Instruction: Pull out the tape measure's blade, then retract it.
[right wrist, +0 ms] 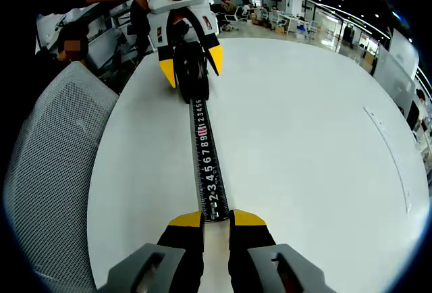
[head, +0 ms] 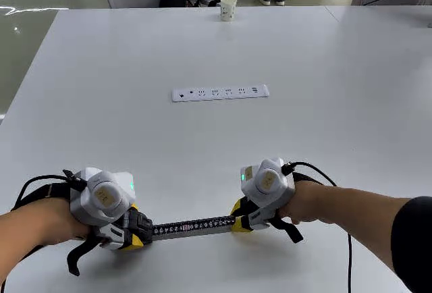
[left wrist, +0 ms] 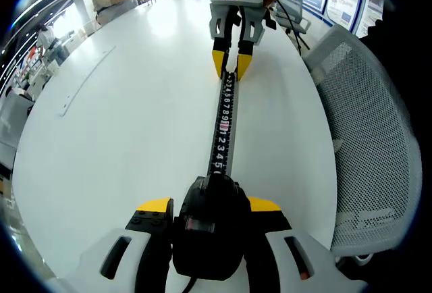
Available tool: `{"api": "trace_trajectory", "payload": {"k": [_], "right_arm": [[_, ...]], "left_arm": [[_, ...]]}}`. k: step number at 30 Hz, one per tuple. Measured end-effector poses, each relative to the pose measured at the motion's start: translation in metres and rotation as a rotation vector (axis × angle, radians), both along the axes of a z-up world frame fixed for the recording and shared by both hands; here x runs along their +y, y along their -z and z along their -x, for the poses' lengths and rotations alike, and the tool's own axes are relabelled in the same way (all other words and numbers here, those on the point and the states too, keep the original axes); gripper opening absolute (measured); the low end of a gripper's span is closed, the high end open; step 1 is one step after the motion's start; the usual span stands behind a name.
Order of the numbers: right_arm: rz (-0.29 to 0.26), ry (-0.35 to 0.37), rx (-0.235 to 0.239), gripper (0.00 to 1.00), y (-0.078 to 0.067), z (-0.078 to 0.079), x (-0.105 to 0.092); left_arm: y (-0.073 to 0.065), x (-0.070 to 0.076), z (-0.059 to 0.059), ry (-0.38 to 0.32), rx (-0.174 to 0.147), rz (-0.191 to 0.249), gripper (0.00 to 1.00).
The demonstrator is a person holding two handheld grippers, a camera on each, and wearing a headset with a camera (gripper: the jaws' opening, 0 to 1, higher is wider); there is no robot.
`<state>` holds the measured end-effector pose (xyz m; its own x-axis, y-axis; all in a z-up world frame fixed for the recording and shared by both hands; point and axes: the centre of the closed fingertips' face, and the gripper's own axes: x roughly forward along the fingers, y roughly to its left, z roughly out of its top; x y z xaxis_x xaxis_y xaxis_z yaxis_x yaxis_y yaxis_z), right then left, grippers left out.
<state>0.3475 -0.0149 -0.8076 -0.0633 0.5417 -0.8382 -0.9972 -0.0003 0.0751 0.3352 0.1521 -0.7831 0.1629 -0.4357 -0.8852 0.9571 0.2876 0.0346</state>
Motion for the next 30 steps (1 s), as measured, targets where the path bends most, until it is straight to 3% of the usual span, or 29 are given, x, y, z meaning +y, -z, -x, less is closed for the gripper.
{"api": "trace_trajectory", "payload": {"k": [30], "right_arm": [[0.009,0.012,0.001,0.09,0.000,-0.001,-0.020]], "left_arm": [[0.001,0.000,0.000,-0.004,-0.002,0.000,0.37]]}}
